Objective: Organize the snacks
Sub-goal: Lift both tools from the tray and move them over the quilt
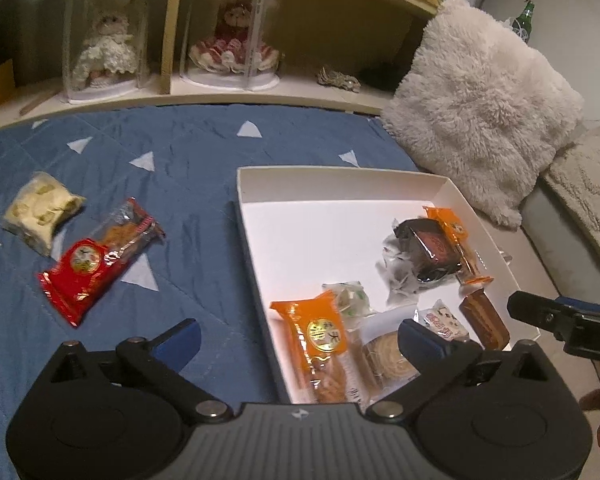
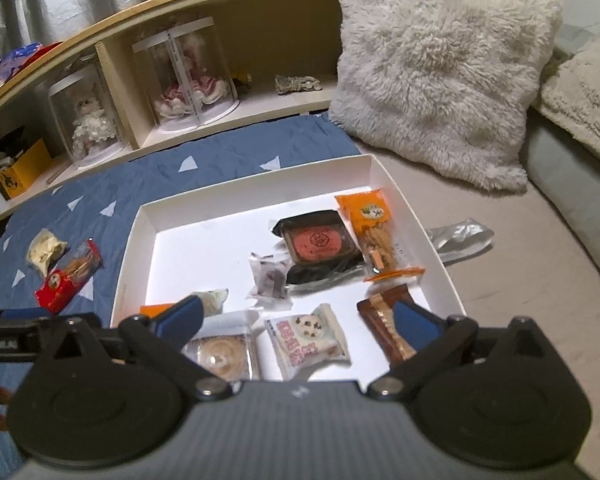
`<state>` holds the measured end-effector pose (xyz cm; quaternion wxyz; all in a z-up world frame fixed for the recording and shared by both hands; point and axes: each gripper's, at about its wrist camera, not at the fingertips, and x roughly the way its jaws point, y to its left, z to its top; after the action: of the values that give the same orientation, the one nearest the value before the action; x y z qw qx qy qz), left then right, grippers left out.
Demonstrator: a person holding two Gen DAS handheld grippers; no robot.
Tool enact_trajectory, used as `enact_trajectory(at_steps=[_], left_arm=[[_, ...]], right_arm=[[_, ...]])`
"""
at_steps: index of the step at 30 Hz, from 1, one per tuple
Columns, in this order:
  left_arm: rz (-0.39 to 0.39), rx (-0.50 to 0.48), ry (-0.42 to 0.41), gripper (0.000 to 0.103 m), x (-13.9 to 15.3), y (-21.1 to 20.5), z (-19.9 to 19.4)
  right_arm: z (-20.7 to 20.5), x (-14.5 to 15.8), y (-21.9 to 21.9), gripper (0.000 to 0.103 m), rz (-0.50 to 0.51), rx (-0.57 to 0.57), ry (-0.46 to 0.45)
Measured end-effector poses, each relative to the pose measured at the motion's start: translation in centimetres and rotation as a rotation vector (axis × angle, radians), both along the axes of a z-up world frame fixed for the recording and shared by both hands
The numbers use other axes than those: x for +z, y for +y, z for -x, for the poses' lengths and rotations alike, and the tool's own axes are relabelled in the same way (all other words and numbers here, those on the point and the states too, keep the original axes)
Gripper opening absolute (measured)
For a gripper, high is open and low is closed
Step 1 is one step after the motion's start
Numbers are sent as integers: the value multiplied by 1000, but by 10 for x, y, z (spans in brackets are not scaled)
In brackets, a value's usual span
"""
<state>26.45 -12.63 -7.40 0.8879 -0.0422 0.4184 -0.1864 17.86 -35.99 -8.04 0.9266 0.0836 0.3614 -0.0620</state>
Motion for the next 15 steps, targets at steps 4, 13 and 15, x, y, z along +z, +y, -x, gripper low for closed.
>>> enact_trajectory(at_steps=[4, 13, 15], left_arm=[[-14, 5, -23, 103, 4, 14, 8], [-27, 75, -64, 103, 19, 58, 18], [-28, 88, -74, 103, 23, 71, 20]], right_arm=[[4, 3, 5, 102, -6, -22, -20], [7, 5, 25, 102, -17, 13, -58], [6, 3, 30, 102, -13, 27, -58]])
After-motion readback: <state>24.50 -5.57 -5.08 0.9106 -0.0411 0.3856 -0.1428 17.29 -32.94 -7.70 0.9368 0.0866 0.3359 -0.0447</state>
